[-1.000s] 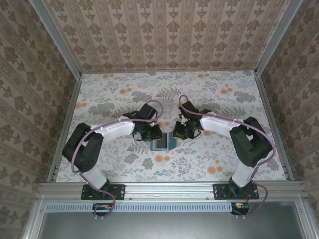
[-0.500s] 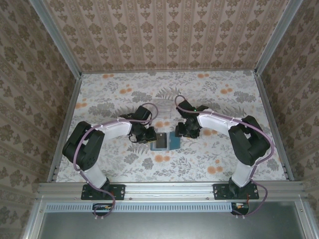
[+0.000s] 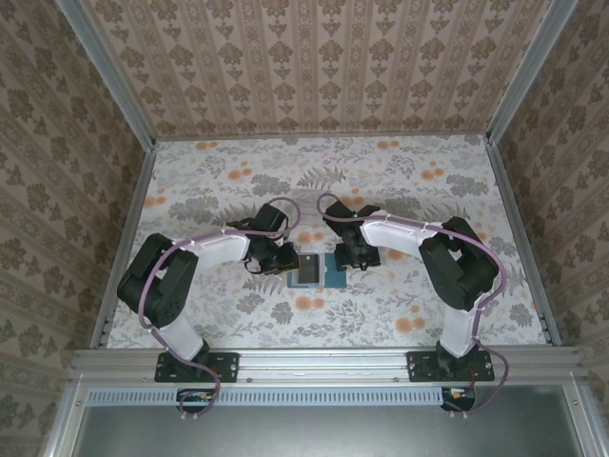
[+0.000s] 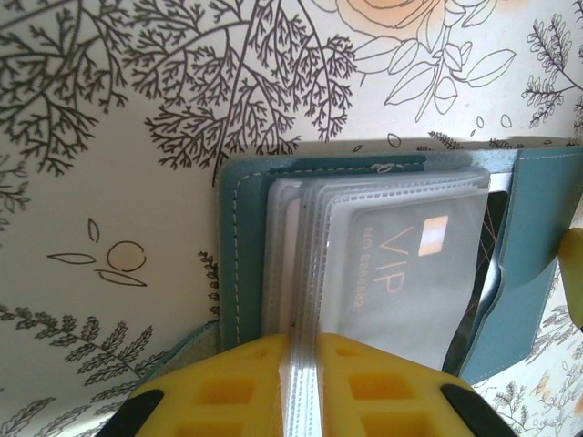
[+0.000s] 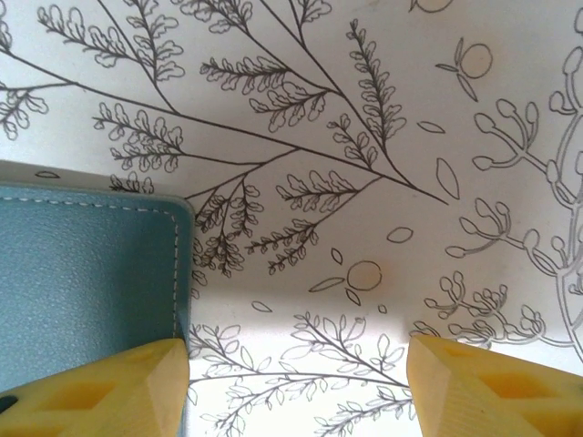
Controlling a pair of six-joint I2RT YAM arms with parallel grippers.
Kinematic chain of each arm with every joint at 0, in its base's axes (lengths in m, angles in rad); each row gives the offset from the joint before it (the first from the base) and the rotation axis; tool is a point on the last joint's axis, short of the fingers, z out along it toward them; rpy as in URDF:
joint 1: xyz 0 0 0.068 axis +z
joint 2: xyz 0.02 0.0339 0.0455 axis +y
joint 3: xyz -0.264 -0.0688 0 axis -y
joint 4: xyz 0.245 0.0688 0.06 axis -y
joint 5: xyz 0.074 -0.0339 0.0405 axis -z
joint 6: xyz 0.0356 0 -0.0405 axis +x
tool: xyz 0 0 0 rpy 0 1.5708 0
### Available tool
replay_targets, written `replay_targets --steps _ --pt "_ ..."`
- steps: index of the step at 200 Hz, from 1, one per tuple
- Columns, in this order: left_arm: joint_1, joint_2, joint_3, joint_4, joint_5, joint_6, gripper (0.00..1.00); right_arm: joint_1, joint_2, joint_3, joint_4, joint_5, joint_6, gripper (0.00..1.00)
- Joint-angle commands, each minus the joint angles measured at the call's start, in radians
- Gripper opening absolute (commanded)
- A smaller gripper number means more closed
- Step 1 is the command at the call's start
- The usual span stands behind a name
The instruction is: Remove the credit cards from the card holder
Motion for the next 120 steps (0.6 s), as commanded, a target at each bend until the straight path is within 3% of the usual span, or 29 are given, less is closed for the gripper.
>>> replay_targets --steps 1,120 --pt "0.002 -0.036 -0.023 -0.013 -0.003 -0.023 0.18 0.007 -0.053 0.044 -0.079 0.024 -0.027 0.66" --pt "-0.001 -0.061 0.001 0.003 0.032 -0.041 0.17 0.008 -0.199 0.114 0.01 -0.298 0.056 0.58"
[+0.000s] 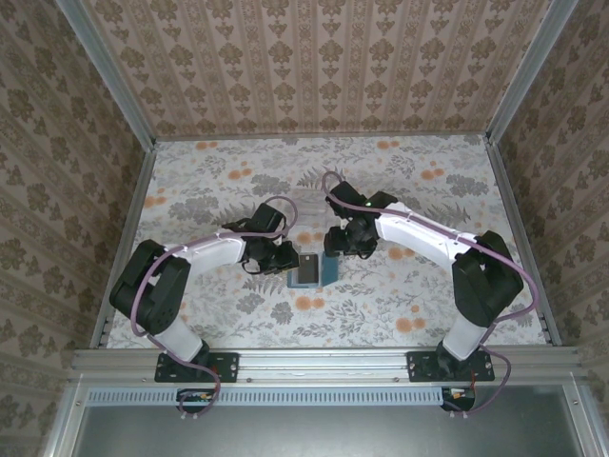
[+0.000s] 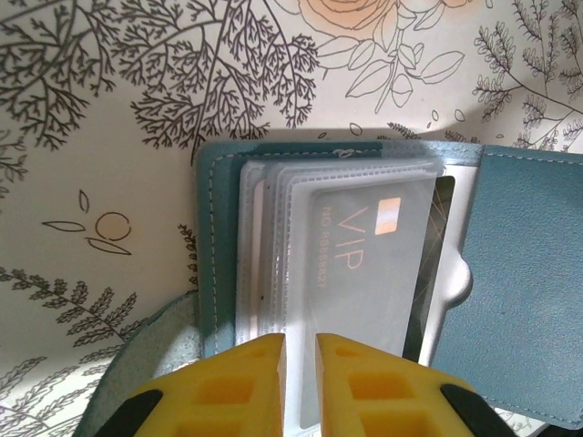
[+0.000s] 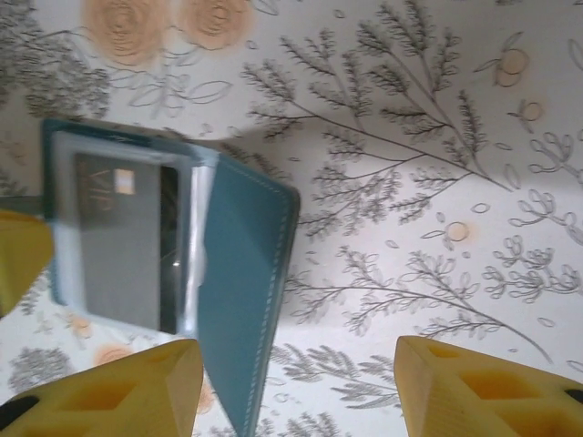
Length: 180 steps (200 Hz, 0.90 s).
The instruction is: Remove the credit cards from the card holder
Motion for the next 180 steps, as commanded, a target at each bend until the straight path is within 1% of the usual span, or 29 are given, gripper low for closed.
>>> replay_targets --steps 1,14,51,64,103,138,180 --pt "-0.001 -0.008 0.015 0.001 0.016 -0.015 0.18 0.008 -0.036 0.026 0.037 -0.099 0.038 0.58" --pt "0.0 -0.008 0.022 -0.002 0.015 -0.012 0.18 0.007 -0.034 0.027 0.076 -0.15 0.056 0.58" --pt "0.006 0.002 0.049 -0.024 0.003 0.015 0.17 0.007 0.015 0.0 0.233 -0.361 0.151 0.55" --pt "0.01 0.015 0.05 -0.02 0.009 0.017 0.17 0.006 0.028 -0.032 0.297 -0.404 0.18 0.55" --pt "0.01 0.01 0.042 -0.002 0.012 0.008 0.17 -0.008 0.061 -0.094 0.33 -0.403 0.172 0.54" --pt "-0.002 0.01 0.053 -0.01 0.015 0.007 0.17 -0.043 0.094 -0.159 0.383 -0.429 0.169 0.5" --pt "-0.025 0.031 0.063 -0.002 0.018 -0.006 0.15 -0.075 0.109 -0.213 0.46 -0.452 0.175 0.4"
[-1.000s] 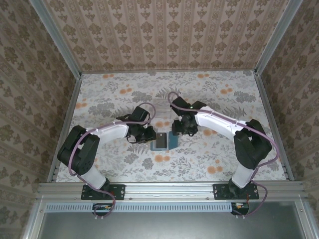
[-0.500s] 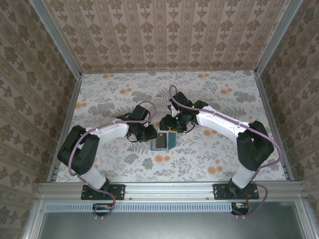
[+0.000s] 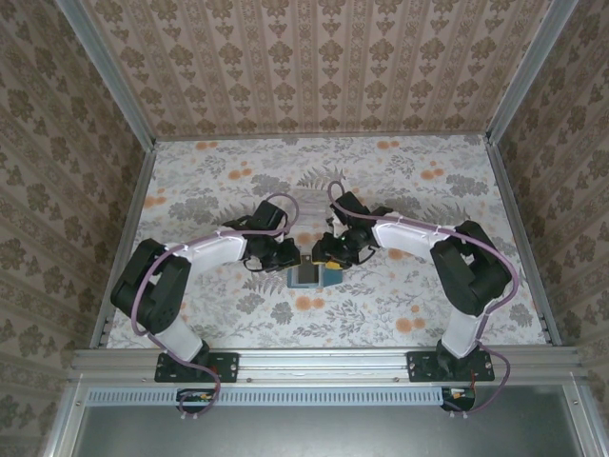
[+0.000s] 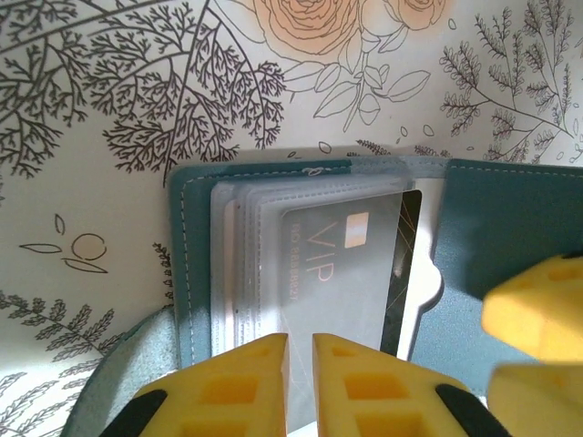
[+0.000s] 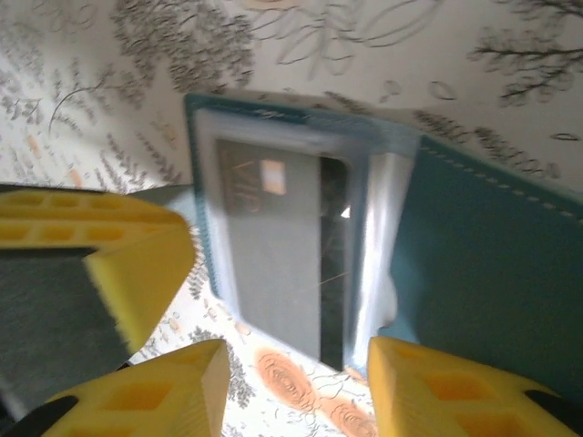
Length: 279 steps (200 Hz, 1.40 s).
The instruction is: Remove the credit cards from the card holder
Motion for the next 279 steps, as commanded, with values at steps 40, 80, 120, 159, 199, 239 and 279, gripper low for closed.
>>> replay_targets --steps 40,80,120,159,199,239,279 --pt "-0.028 0.054 0.046 -0.007 0.029 0.005 0.13 -0.02 0.036 -0.026 0.133 -0.098 0.022 0.29" --pt "-0.025 0.092 0.04 -0.016 0.036 0.023 0.11 -0.02 0.058 -0.031 0.172 -0.137 0.038 0.24" --pt "-0.021 0.086 0.024 -0.02 0.032 0.023 0.11 -0.019 0.088 -0.031 0.187 -0.157 0.04 0.24" --pt "-0.021 0.076 0.002 -0.012 0.033 0.017 0.11 -0.018 0.118 -0.031 0.164 -0.142 0.023 0.24" --pt "-0.021 0.052 -0.005 -0.04 0.025 0.025 0.12 -0.017 0.128 -0.036 0.11 -0.083 -0.004 0.24" --pt "-0.014 0.033 -0.018 -0.065 0.005 0.036 0.13 -0.017 0.092 -0.022 0.041 -0.025 -0.042 0.24" --pt "-0.014 0.021 0.002 -0.087 0.005 0.039 0.13 -0.018 0.052 -0.013 0.068 -0.076 -0.016 0.27"
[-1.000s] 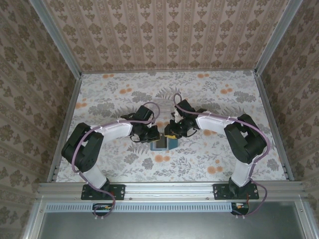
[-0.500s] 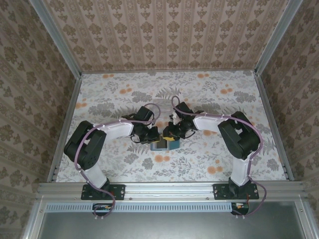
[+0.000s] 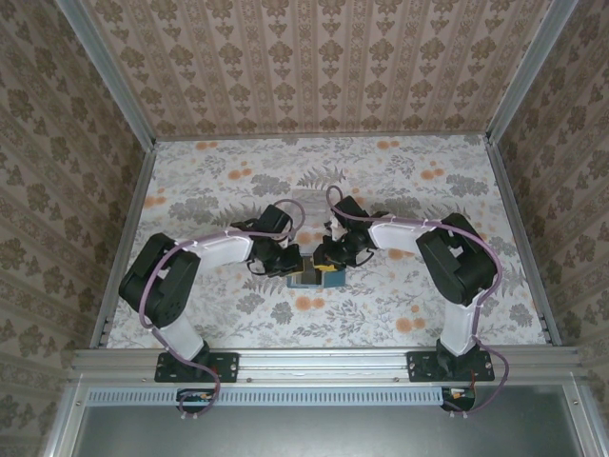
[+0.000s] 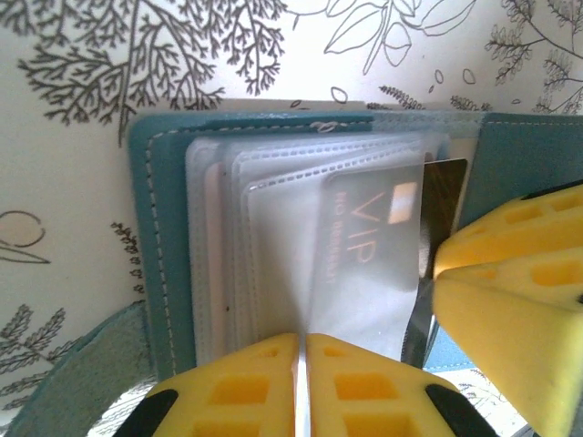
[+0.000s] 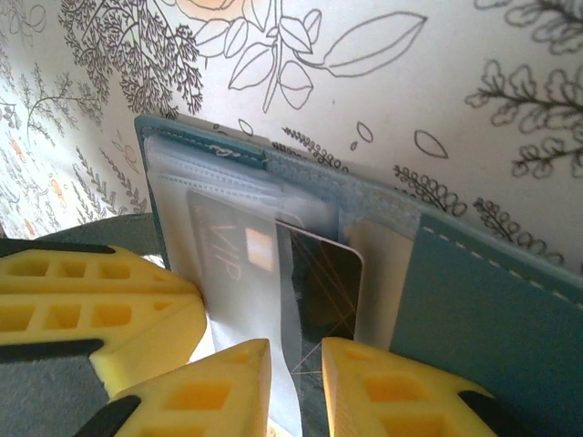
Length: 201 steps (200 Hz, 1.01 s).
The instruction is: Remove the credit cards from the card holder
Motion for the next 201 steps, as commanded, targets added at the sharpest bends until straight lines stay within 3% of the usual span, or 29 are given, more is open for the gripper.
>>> replay_targets --steps 1,55,99,201 --pt "0.004 -0.033 0.0 -0.073 -0.024 0.027 0.13 0.0 -0.038 0.007 -0.039 0.005 0.01 0.27" --pt "-0.004 -0.057 0.062 -0.096 -0.016 0.031 0.13 -0.004 -0.063 -0.027 -0.03 0.03 0.024 0.28" --pt "-0.014 0.016 0.12 -0.075 0.025 0.04 0.13 -0.006 -0.045 -0.048 -0.019 0.043 0.021 0.29" --pt "-0.014 0.105 0.125 -0.132 -0.004 0.094 0.13 -0.009 -0.012 -0.065 0.03 0.017 0.022 0.29"
